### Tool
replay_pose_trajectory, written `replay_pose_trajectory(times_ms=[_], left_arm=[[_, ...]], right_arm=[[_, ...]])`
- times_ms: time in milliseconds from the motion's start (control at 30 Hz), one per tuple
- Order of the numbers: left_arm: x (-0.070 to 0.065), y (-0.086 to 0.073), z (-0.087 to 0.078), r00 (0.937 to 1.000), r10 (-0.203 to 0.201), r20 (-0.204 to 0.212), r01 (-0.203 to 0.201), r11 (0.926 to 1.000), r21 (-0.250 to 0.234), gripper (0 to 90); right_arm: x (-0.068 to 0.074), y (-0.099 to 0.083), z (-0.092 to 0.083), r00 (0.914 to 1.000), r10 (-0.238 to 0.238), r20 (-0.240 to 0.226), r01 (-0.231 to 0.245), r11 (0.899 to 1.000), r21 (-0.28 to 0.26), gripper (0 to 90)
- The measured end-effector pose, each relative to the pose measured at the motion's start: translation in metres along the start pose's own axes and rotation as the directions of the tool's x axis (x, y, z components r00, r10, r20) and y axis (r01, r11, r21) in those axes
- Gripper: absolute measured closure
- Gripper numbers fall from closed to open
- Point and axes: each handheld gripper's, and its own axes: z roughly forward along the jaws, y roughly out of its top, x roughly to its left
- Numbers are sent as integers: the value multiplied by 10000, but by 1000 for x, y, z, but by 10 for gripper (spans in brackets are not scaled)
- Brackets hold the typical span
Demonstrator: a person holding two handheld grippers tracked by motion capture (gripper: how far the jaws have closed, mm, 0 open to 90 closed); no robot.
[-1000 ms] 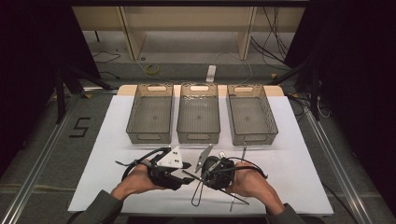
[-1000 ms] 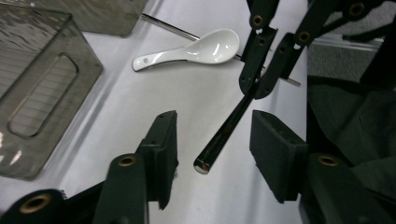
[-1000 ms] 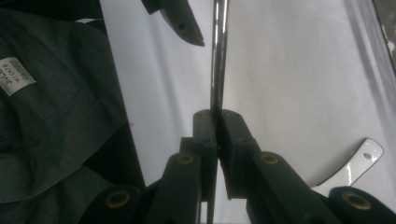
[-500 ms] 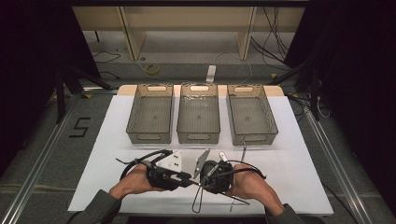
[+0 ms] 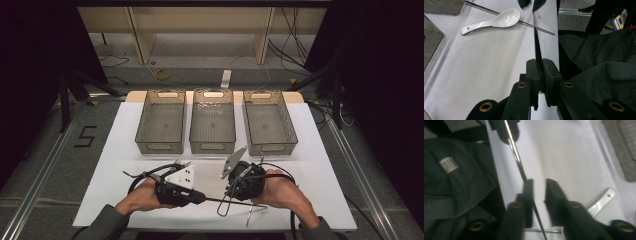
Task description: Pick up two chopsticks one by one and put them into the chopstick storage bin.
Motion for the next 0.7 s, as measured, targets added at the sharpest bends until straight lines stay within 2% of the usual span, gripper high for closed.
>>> replay_pose_trajectory(times_ms=[33, 67, 100, 133, 233, 300, 333, 367, 400, 433, 467, 500, 533, 567, 600, 633, 667, 700], left_arm=[[0, 0, 0, 10000, -3, 100, 3, 10000, 23, 835], [0, 1, -1, 10000, 14, -61, -14, 10000, -6, 835], [0, 1, -2, 10000, -56, -27, 56, 9999, -97, 835], [0, 2, -4, 10000, -5, -40, 4, 9999, -139, 835], [-2, 4, -7, 9998, -48, -201, 42, 9996, -275, 836], [-2, 6, -10, 9996, -151, -242, 140, 9988, -464, 835], [-2, 6, -12, 9991, -217, -352, 199, 9985, -511, 835], [-2, 6, -14, 9988, -320, -383, 296, 9977, -616, 835], [-1, 6, -16, 9978, -395, -531, 356, 9968, -715, 835], [0, 6, -18, 9965, -509, -670, 453, 9956, -820, 835], [2, 5, -21, 9952, -601, -768, 532, 9946, -894, 835], [3, 4, -23, 9924, -723, -994, 617, 9925, -1050, 835], [6, 3, -26, 9893, -895, -1151, 761, 9903, -1161, 835], [8, 2, -29, 9857, -1010, -1351, 841, 9885, -1259, 835], [10, 1, -32, 9798, -1212, -1593, 990, 9851, -1405, 835], [12, 0, -34, 9746, -1417, -1733, 1157, 9816, -1516, 836], [14, -2, -36, 9684, -1548, -1958, 1246, 9795, -1583, 836], [17, -3, -38, 9572, -1791, -2273, 1413, 9747, -1730, 835]], right_arm=[[-5, -4, -5, 9989, 458, 79, -456, 9987, -223, 649], [-5, -4, -5, 9989, 458, 79, -456, 9987, -223, 649], [-8, -6, -6, 9975, 669, 234, -660, 9972, -363, 616], [-11, -9, -8, 9936, 1083, 324, -1069, 9934, -417, 608], [-22, -17, -12, 9822, 1762, 644, -1718, 9828, -682, 531], [-28, -23, -17, 9700, 2295, 807, -2216, 9704, -960, 490], [-33, -30, -22, 9553, 2761, 1058, -2628, 9568, -1240, 450], [-33, -30, -22, 9553, 2761, 1058, -2628, 9568, -1240, 450], [-39, -38, -26, 9343, 3302, 1340, -3104, 9389, -1490, 419], [-42, -43, -29, 9238, 3520, 1504, -3273, 9301, -1665, 412], [-42, -43, -29, 9238, 3520, 1504, -3273, 9301, -1665, 412], [-48, -52, -35, 8990, 4019, 1737, -3661, 9076, -2055, 399], [-48, -52, -35, 8990, 4019, 1737, -3661, 9076, -2055, 399], [-52, -61, -40, 8815, 4353, 1828, -3879, 8885, -2453, 388], [-52, -61, -40, 8815, 4353, 1828, -3879, 8885, -2453, 388], [-54, -65, -41, 8740, 4477, 1887, -3951, 8810, -2601, 381], [-55, -69, -43, 8648, 4626, 1951, -4046, 8723, -2747, 374], [-56, -73, -43, 8573, 4756, 1971, -4142, 8645, -2847, 364]])
